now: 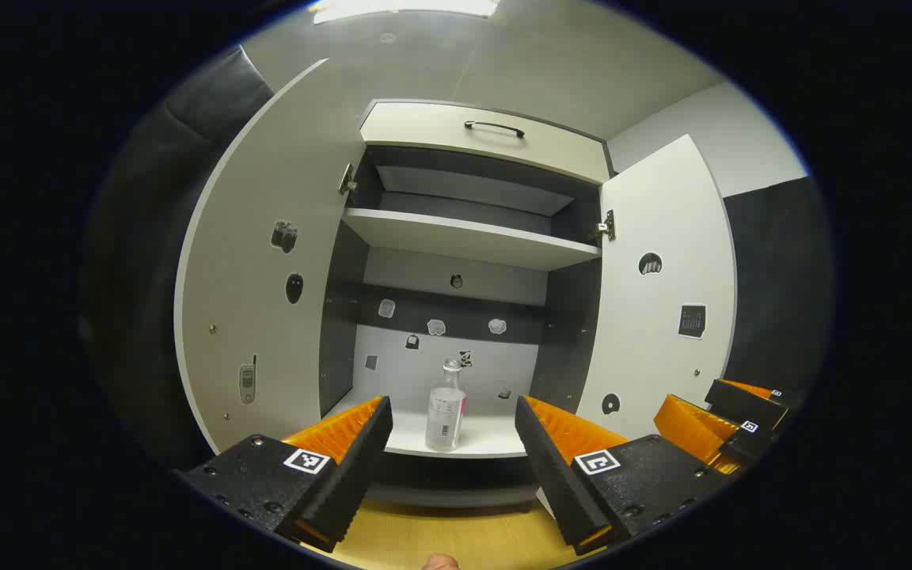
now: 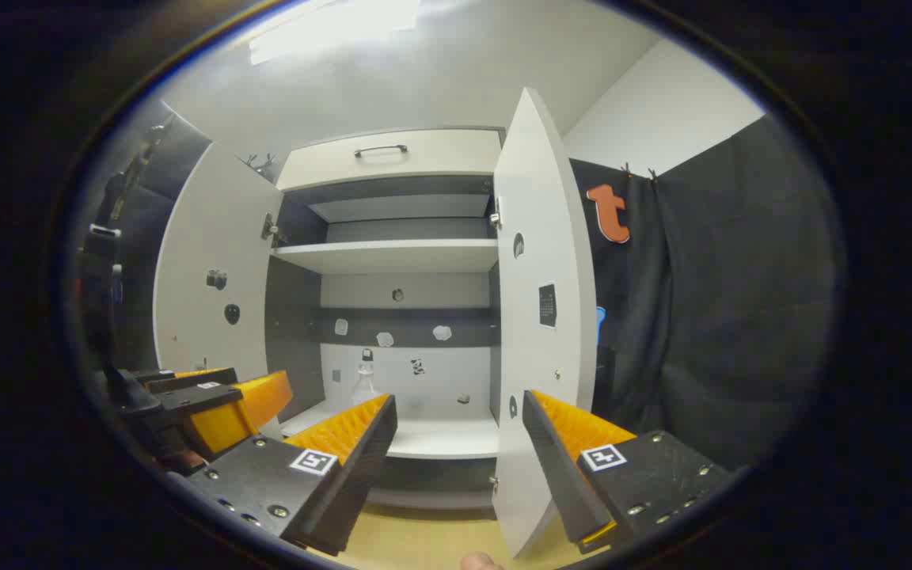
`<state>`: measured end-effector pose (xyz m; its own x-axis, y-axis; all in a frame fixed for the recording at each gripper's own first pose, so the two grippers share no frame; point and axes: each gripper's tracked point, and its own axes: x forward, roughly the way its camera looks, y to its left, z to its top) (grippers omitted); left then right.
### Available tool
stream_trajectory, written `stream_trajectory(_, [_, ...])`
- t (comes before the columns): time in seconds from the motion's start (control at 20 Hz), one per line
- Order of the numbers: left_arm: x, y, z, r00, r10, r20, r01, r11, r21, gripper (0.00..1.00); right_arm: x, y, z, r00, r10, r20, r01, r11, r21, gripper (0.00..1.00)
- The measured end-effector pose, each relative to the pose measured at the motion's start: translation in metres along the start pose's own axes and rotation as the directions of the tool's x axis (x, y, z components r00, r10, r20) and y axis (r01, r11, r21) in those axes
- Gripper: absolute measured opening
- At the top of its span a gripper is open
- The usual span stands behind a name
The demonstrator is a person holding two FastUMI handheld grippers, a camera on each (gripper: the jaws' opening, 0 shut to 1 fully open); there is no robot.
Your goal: Grasp the bottle in the cabinet with the left hand and place it on the coaster, then close the right door with the right hand and the left door with the left hand.
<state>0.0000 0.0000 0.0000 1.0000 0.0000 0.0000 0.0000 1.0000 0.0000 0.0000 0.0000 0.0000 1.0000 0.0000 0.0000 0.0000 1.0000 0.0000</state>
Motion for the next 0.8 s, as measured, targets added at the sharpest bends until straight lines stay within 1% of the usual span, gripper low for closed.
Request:
stream_trajectory(0.15, [0.003,-0.003,-0.002,1.0,-0.01,-0.007,0.01,1.0,-0.004,0.96,0.001,-0.001,0.0,1.0,-0.002,-0.001,0.002,1.0,-0.009,0.96])
stream_trajectory(0.2, [0.003,-0.004,-0.003,1.0,-0.011,-0.008,0.011,1.0,-0.004,0.96,0.002,-0.003,0.0,1.0,-0.004,-0.002,0.004,1.0,-0.012,0.94])
stream_trajectory(0.25, [0.005,-0.005,-0.004,1.0,-0.014,-0.011,0.014,1.0,-0.005,0.96,0.001,-0.003,0.0,1.0,-0.005,-0.002,0.005,1.0,-0.013,0.96])
stream_trajectory(0.65, [0.016,-0.012,-0.009,1.0,-0.022,-0.018,0.022,1.0,0.0,0.96,0.007,-0.012,-0.001,1.0,-0.019,0.004,0.019,0.999,-0.029,0.96])
stream_trajectory(0.8, [0.029,-0.012,-0.015,1.0,-0.021,-0.023,0.021,1.0,0.009,0.96,0.009,-0.016,0.0,1.0,-0.025,0.008,0.025,0.999,-0.031,0.96])
